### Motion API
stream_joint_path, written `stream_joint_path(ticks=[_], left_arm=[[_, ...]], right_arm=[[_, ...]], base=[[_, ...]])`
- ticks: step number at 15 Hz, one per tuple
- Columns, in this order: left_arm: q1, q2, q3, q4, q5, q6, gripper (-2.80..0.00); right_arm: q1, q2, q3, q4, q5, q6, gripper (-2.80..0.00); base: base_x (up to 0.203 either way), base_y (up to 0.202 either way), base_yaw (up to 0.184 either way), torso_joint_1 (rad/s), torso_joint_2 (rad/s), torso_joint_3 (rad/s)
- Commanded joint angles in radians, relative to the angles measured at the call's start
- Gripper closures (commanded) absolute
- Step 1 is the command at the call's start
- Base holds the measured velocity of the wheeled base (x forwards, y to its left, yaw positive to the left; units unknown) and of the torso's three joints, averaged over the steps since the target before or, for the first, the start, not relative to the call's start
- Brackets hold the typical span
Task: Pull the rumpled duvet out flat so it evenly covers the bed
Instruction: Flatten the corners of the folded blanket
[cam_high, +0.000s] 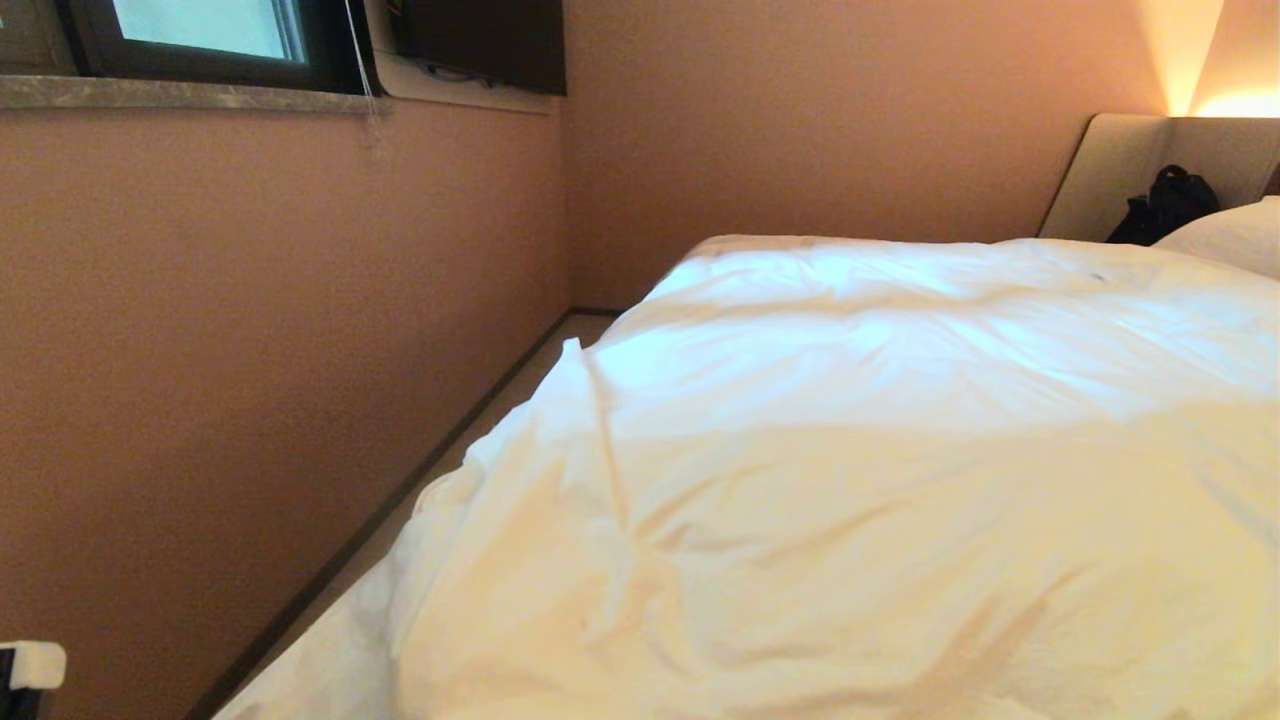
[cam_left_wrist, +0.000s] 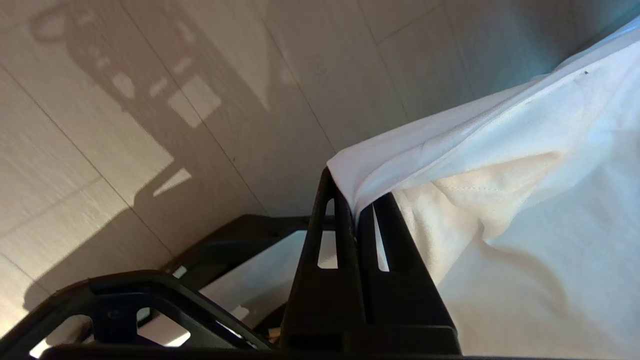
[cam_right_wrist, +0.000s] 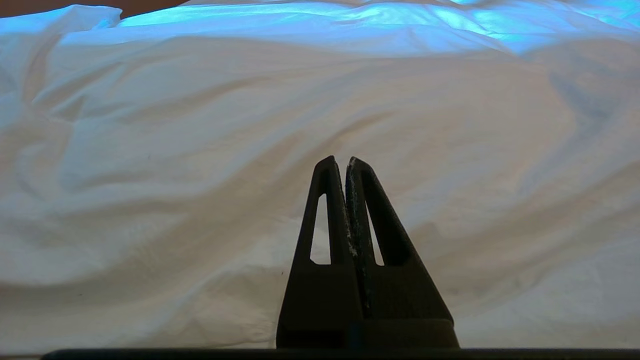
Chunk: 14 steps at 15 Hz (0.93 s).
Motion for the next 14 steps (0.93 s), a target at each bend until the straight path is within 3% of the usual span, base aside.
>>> stream_joint_path(ticks=[1,7,12,14], left_arm=[[0.035,0.041,-0.007,-0.002,-0.016,-0.004,0.00],[0.144,0.164,-0.044,-0.022,-0.044,0.001,0.00],[0.256,0.421,0.001,-0.320,-0.045,0.036,0.00],[0.270,0.447,0.025,-0.346,-0.042,0.042,0.00]], right_arm=[[0.000,0.000,0.000,0.000,0.000,0.000,0.00],[0.000,0.000,0.000,0.000,0.000,0.000,0.00],[0.000,0.000,0.000,0.000,0.000,0.000,0.00],[0.000,0.000,0.000,0.000,0.000,0.000,0.00]], base=[[0.000,0.000,0.000,0.000,0.00,0.000],[0.000,0.000,0.000,0.000,0.00,0.000],[0.000,0.000,0.000,0.000,0.00,0.000],[0.000,0.000,0.000,0.000,0.00,0.000]])
